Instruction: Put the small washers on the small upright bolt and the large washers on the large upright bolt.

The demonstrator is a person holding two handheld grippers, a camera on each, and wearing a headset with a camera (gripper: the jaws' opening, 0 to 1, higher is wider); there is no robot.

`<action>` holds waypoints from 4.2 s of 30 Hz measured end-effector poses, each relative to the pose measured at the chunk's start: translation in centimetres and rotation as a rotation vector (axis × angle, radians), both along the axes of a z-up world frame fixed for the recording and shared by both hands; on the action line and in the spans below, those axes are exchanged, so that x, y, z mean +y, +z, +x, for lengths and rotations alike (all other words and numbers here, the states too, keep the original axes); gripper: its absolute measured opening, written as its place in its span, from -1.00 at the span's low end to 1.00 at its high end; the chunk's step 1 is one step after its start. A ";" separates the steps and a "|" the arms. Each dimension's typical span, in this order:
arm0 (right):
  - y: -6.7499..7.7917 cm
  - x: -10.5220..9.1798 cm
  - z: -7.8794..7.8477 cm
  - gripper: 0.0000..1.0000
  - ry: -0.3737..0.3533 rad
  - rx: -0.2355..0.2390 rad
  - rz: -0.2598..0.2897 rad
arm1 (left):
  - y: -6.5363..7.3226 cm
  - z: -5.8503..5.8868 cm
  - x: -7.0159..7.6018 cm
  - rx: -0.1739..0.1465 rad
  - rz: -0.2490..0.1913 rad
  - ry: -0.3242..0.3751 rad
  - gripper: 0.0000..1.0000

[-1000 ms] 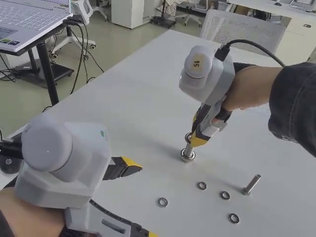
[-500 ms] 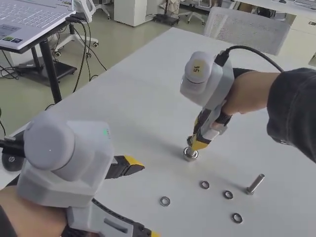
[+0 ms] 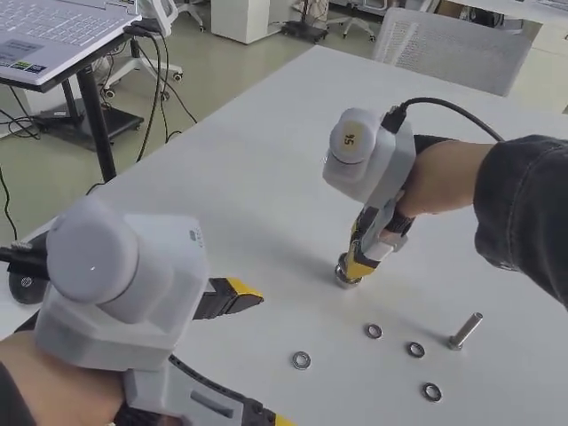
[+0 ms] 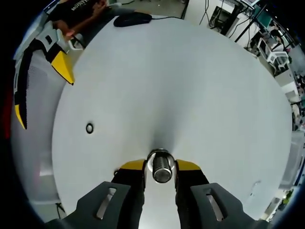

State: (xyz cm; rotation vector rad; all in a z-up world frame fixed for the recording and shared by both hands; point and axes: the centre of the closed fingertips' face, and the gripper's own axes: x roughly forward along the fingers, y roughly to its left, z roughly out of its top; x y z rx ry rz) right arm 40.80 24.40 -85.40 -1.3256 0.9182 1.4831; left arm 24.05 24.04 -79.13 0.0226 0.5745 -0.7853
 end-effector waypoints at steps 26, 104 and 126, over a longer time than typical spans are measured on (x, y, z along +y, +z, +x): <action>-1.3 -0.2 0.7 -0.47 -0.009 -0.007 -0.022 | 0.0 0.0 0.0 0.005 -0.005 -0.004 0.78; 1.9 -6.9 -3.8 -0.43 -0.241 0.032 0.137 | 3.2 1.5 -2.3 -0.070 0.024 -0.084 0.79; -1.8 -5.6 -5.0 -0.54 -0.177 0.056 0.117 | 2.2 2.1 -2.0 -0.072 0.008 -0.061 0.79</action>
